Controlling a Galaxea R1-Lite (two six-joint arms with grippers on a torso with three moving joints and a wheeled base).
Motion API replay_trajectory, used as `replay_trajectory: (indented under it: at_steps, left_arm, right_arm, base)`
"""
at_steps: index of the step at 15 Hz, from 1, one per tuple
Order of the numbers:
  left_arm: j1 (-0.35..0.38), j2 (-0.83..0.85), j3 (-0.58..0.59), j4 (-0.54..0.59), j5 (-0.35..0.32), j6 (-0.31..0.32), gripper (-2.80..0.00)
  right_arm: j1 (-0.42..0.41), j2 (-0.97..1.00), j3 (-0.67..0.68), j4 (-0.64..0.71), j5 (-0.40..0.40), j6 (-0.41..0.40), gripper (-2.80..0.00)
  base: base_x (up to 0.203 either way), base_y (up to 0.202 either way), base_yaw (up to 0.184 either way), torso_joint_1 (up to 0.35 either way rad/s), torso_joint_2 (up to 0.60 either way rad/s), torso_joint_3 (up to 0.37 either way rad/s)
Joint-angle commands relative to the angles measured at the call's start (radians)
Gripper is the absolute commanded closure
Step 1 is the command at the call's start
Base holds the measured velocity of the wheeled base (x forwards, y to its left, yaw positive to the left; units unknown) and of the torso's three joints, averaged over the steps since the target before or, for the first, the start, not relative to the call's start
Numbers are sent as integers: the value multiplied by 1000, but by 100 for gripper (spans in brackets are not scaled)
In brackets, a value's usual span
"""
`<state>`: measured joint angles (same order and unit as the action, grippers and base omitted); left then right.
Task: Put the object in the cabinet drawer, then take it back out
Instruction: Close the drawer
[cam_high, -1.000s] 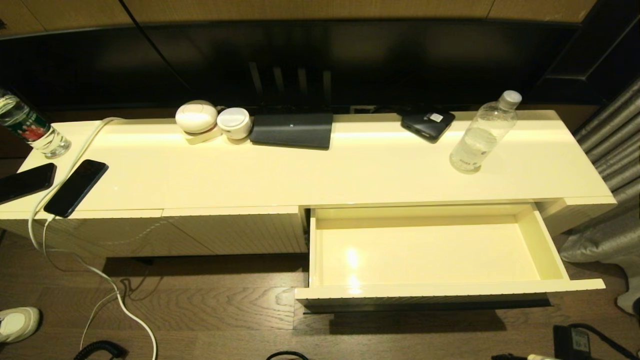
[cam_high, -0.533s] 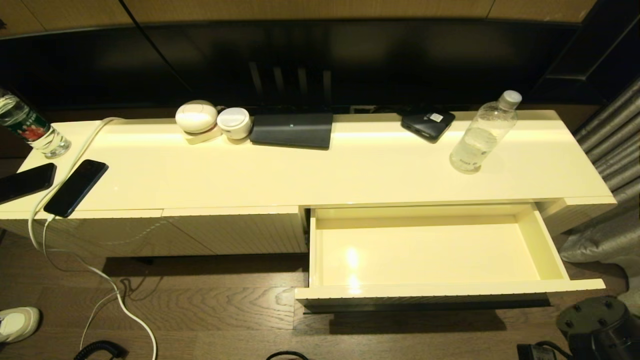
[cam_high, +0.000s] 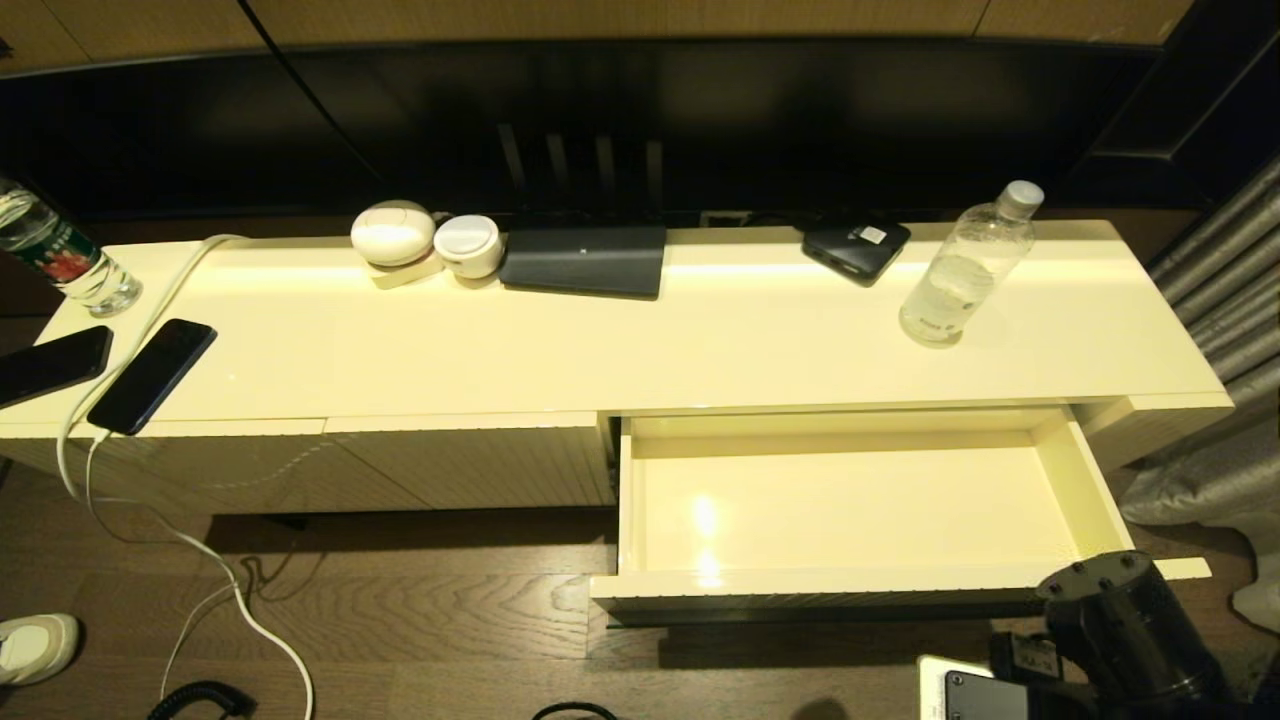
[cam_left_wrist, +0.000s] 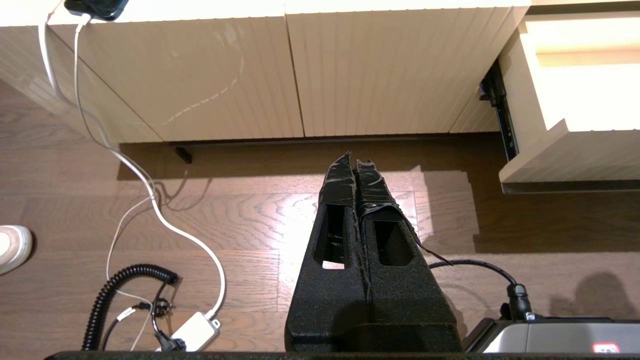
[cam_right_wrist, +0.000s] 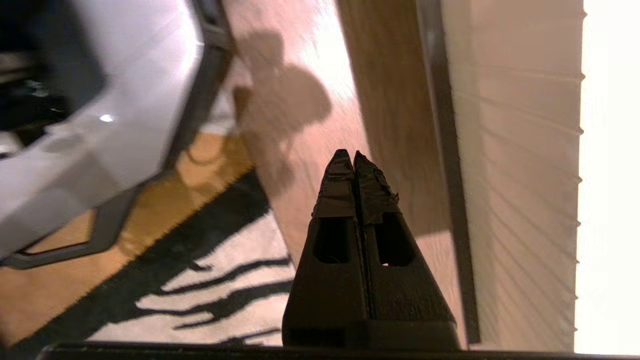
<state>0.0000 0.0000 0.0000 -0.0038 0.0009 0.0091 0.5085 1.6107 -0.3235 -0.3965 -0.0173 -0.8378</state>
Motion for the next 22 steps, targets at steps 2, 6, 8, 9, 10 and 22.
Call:
replay_trajectory:
  at_steps: [2,6,8,9,10,22]
  left_arm:
    - [0,0,2,-1,1,0,0]
    - [0,0,2,-1,-1,0,0]
    - [0,0,2,-1,1,0,0]
    - [0,0,2,-1,0,0,0]
    - [0,0,3,-1,0,0,0]
    - [0,0,3,-1,1,0,0]
  right_arm:
    - [-22,96,-49,-19,-24,-4,0]
    - [-65,133,-132,-66,-80,-6,0]
    - [-86,152,-168,-76,-83,-8,0]
    - [-107,158,-180,-85,-84,-35,0]
    - [-123,163,-192,-89,-86,-62,0]
    - [-176,276,-367,-236,-109,-140,0]
  base:
    - [0,0,0,0,0,0]
    - [0,0,0,0,0,0]
    - [0,0,0,0,0,0]
    - [0,0,0,0,0,0]
    - [0,0,0,0,0,0]
    - [0,0,0,0,0,0]
